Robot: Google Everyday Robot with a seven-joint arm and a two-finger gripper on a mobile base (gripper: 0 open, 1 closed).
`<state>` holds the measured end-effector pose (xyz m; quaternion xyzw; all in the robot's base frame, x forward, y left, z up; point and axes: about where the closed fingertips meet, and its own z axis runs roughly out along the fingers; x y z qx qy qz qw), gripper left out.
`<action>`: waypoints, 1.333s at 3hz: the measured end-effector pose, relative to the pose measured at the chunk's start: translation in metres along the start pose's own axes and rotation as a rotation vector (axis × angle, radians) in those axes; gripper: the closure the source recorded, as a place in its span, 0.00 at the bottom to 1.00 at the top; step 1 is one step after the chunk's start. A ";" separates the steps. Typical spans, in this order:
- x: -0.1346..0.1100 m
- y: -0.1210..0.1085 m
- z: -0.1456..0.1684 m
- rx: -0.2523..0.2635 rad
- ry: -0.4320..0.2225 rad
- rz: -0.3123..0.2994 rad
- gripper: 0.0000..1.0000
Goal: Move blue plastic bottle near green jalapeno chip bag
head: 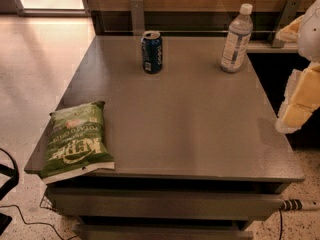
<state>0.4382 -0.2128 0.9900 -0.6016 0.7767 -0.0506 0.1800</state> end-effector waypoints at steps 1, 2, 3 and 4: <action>0.000 0.000 0.000 0.000 0.000 0.000 0.00; 0.000 -0.010 -0.001 0.012 -0.036 0.019 0.00; 0.010 -0.055 -0.005 0.072 -0.222 0.109 0.00; 0.020 -0.097 -0.010 0.116 -0.438 0.177 0.00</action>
Offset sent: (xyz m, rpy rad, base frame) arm 0.0755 -0.0331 0.0333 0.3292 -0.1476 -0.0822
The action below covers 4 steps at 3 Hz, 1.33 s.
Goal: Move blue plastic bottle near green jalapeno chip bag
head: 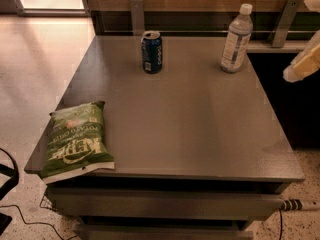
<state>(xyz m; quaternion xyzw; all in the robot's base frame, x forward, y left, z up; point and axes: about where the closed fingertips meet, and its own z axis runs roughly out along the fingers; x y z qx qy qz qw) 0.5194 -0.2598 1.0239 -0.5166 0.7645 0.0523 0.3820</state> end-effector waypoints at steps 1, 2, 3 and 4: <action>-0.007 -0.025 0.006 -0.015 -0.179 0.072 0.00; -0.008 -0.038 0.027 -0.020 -0.338 0.150 0.00; -0.007 -0.038 0.029 -0.018 -0.337 0.152 0.00; -0.007 -0.042 0.042 -0.001 -0.353 0.196 0.00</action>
Offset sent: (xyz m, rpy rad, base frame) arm 0.0576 -0.0051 -0.0068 0.5163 -0.0737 0.0361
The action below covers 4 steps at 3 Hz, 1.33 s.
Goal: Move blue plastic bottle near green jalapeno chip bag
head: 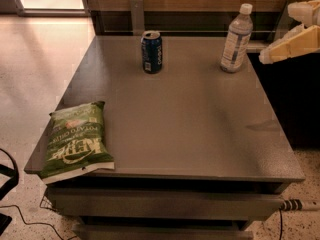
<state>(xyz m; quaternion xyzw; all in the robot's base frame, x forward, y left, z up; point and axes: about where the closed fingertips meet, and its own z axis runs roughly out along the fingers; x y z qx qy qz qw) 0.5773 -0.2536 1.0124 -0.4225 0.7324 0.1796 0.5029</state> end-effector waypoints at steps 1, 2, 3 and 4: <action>0.015 -0.019 0.014 0.053 -0.071 0.105 0.00; 0.026 -0.057 0.026 0.141 -0.186 0.203 0.00; 0.032 -0.077 0.030 0.182 -0.244 0.216 0.00; 0.040 -0.094 0.038 0.199 -0.228 0.219 0.00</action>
Offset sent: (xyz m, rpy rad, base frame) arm 0.0791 -0.0461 -0.0310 0.3411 -0.0484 -0.2677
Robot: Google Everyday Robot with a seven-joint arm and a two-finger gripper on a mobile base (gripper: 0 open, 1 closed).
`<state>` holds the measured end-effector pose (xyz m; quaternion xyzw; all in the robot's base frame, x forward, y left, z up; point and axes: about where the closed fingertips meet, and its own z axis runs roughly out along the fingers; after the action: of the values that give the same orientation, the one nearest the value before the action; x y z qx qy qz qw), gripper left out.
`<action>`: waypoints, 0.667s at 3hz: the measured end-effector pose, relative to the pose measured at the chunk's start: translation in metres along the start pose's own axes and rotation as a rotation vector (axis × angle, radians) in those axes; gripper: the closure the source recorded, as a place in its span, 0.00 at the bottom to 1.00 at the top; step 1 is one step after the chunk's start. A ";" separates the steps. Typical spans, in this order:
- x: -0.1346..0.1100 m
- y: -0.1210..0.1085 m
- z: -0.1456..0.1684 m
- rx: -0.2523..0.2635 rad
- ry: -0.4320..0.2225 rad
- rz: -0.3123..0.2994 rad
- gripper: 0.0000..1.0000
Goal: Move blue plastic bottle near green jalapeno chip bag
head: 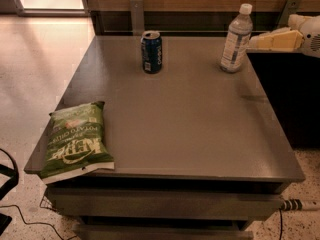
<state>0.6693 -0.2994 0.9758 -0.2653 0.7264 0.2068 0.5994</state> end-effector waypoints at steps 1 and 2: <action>0.016 -0.018 0.011 0.004 0.061 -0.005 0.00; 0.039 -0.030 0.023 0.001 0.117 0.001 0.00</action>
Offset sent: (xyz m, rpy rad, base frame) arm 0.0456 -0.0281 -0.0685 -0.1111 0.1467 -0.0121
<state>0.7007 -0.3140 0.9339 -0.2762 0.7604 0.1909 0.5559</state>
